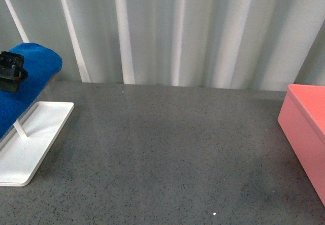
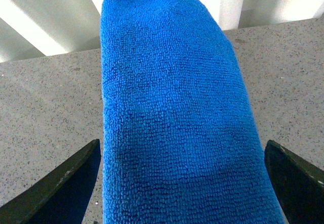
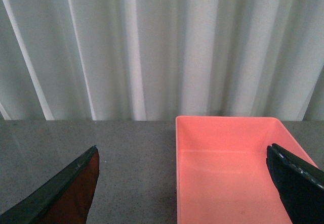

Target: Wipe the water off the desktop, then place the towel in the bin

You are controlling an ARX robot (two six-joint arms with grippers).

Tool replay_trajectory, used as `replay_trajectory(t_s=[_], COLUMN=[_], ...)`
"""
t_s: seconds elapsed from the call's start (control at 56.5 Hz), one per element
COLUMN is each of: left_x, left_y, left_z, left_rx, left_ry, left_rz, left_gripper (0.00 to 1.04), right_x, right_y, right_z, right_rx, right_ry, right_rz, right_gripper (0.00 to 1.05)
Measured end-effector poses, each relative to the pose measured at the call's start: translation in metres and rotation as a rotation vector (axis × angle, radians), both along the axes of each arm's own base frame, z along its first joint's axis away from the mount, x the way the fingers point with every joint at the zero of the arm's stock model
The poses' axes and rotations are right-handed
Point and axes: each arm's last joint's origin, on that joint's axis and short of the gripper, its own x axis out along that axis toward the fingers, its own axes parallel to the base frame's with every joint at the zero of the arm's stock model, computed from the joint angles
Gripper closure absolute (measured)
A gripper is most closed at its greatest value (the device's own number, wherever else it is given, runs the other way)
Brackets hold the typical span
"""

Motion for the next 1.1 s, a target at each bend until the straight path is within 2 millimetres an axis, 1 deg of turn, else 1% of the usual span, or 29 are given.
replay_trajectory(t_s=[0.248,0.584,0.655,0.673,0.708,0.85,0.903,0.921,0.956,0.974,1.045,1.063,1.08,1.098], left_x=[0.003,0.004,0.004,0.004,0.003,0.0,-0.001,-0.001,-0.002,-0.003,-0.006,-0.007,-0.008,-0.009], left_y=[-0.001,0.002,0.004,0.004,0.005,0.005,0.005,0.005,0.006,0.006,0.007,0.006,0.006,0.005], left_z=[-0.016,-0.022,-0.022,-0.022,-0.023,-0.023,-0.021,-0.021,-0.018,-0.016,-0.011,-0.008,-0.008,-0.005], left_rx=[0.022,0.045,0.041,0.041,0.037,0.016,0.009,0.009,0.004,-0.002,-0.02,-0.032,-0.033,-0.045], left_ry=[0.045,0.042,0.037,0.036,0.037,0.039,0.033,0.032,0.026,0.021,0.007,0.0,-0.001,-0.007], left_rz=[-0.005,0.027,0.039,0.039,0.043,0.046,0.05,0.05,0.053,0.053,0.055,0.051,0.048,0.044], left_gripper=[0.07,0.07,0.21,0.21,0.29,0.51,0.61,0.62,0.67,0.71,0.81,0.85,0.85,0.89], right_x=[0.0,0.0,0.0,0.0,0.0,0.0,0.0,0.0,0.0,0.0,0.0,0.0,0.0,0.0], right_y=[0.0,0.0,0.0,0.0,0.0,0.0,0.0,0.0,0.0,0.0,0.0,0.0,0.0,0.0], right_z=[0.0,0.0,0.0,0.0,0.0,0.0,0.0,0.0,0.0,0.0,0.0,0.0,0.0,0.0], right_rx=[0.0,0.0,0.0,0.0,0.0,0.0,0.0,0.0,0.0,0.0,0.0,0.0,0.0,0.0], right_ry=[0.0,0.0,0.0,0.0,0.0,0.0,0.0,0.0,0.0,0.0,0.0,0.0,0.0,0.0], right_rz=[0.0,0.0,0.0,0.0,0.0,0.0,0.0,0.0,0.0,0.0,0.0,0.0,0.0,0.0], right_gripper=[0.07,0.07,0.07,0.07,0.07,0.07,0.07,0.07,0.07,0.07,0.07,0.07,0.07,0.07])
